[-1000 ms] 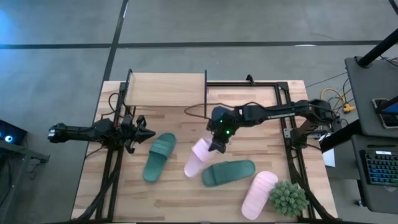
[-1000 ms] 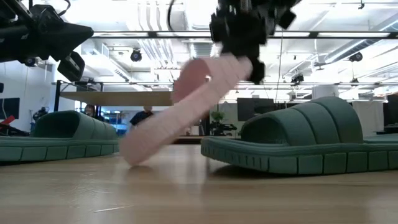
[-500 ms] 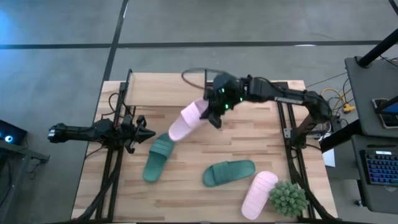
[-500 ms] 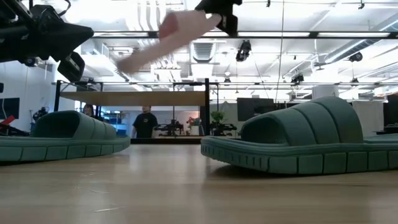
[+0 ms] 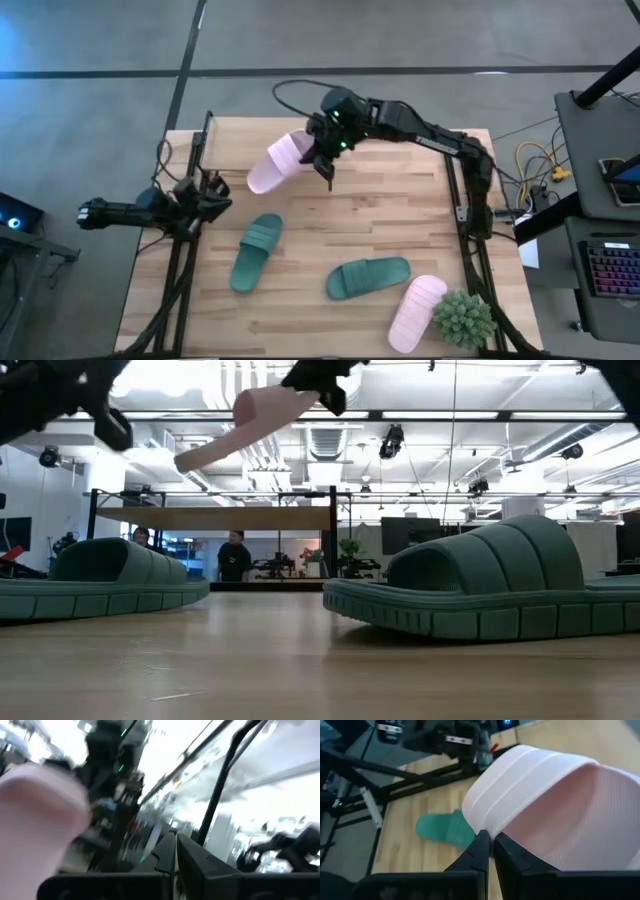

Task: Pick and place slides into the shelf
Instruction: Put the left pink slide on the shelf

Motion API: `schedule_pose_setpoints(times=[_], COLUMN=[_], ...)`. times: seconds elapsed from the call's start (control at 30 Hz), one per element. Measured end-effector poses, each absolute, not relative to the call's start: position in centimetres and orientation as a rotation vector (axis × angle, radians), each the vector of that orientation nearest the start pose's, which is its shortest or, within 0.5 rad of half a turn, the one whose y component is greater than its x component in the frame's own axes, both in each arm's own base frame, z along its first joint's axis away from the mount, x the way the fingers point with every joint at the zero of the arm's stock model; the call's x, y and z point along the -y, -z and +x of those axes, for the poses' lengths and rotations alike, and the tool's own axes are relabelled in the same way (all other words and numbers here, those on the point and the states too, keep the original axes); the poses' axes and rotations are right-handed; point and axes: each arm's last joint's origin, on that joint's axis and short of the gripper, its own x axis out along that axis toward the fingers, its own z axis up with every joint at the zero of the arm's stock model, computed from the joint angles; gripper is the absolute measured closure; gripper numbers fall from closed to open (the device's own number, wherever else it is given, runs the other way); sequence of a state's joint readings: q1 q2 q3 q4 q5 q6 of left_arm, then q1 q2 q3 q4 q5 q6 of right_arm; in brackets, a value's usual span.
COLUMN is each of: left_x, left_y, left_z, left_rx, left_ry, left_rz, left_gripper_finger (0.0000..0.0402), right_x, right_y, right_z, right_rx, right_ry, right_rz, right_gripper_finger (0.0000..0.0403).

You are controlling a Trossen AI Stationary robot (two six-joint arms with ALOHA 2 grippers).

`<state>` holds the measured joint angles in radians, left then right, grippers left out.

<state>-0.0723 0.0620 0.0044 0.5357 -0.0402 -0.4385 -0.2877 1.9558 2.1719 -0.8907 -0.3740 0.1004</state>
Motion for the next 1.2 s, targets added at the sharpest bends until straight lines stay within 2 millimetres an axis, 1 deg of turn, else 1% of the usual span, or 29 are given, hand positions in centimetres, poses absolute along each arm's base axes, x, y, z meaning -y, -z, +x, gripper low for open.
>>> schedule_pose_setpoints(times=[0.1,0.17,0.2,0.27,0.37,0.43,0.53,0.6,0.7,0.77,0.83,0.9,1.03,1.13,1.2], left_x=[0.4,0.2,0.1,-0.1,-0.1,-0.1,-0.1,-0.1,0.0,0.0,0.0,0.0,-0.2,-0.5,-0.7], left_y=[-21.8,-22.1,-22.2,-22.5,-23.0,-23.7,-24.4,-24.7,-24.8,-25.1,-25.5,-26.4,-27.8,-28.2,-28.0], left_z=[8.6,8.3,8.2,8.1,7.9,7.7,7.5,7.8,8.7,9.4,9.8,10.1,10.8,11.2,11.6], left_rx=[0.565,0.616,0.643,0.676,0.682,0.710,0.717,0.657,0.455,0.329,0.259,0.236,0.198,0.114,0.036], left_ry=[0.108,0.059,0.026,-0.016,-0.014,0.016,0.003,-0.025,-0.069,-0.094,-0.122,-0.164,-0.257,-0.362,-0.413], left_rz=[-0.473,-0.489,-0.501,-0.519,-0.520,-0.510,-0.466,-0.437,-0.415,-0.399,-0.377,-0.335,-0.232,-0.188,-0.168], left_gripper_finger=[0.0398,0.0398,0.0398,0.0398,0.0398,0.0398,0.0398,0.0398,0.0398,0.0398,0.0398,0.0398,0.0398,0.0398,0.0398], right_x=[12.5,13.4,14.0,14.9,15.6,15.7,15.9,16.0,16.6,17.2,17.9,18.5,19.8,20.7,21.5], right_y=[-39.7,-38.7,-38.2,-37.5,-37.4,-37.5,-38.0,-38.4,-39.0,-39.1,-39.0,-38.6,-37.0,-35.7,-35.0], right_z=[41.5,42.3,42.5,42.5,42.4,42.4,42.3,42.4,42.3,42.5,42.4,42.7,43.4,44.3,44.8], right_rx=[-0.684,-0.706,-0.690,-0.691,-0.686,-0.676,-0.655,-0.621,-0.579,-0.548,-0.535,-0.523,-0.533,-0.517,-0.495], right_ry=[-0.037,-0.046,-0.050,-0.047,-0.031,-0.031,-0.029,-0.030,-0.022,-0.013,-0.020,-0.020,-0.025,-0.025,-0.022], right_rz=[0.314,0.322,0.335,0.377,0.402,0.397,0.390,0.376,0.362,0.353,0.360,0.362,0.376,0.360,0.353], right_gripper_finger=[0.0390,0.0390,0.0390,0.0390,0.0390,0.0390,0.0390,0.0390,0.0390,0.0390,0.0390,0.0390,0.0390,0.0390,0.0390])
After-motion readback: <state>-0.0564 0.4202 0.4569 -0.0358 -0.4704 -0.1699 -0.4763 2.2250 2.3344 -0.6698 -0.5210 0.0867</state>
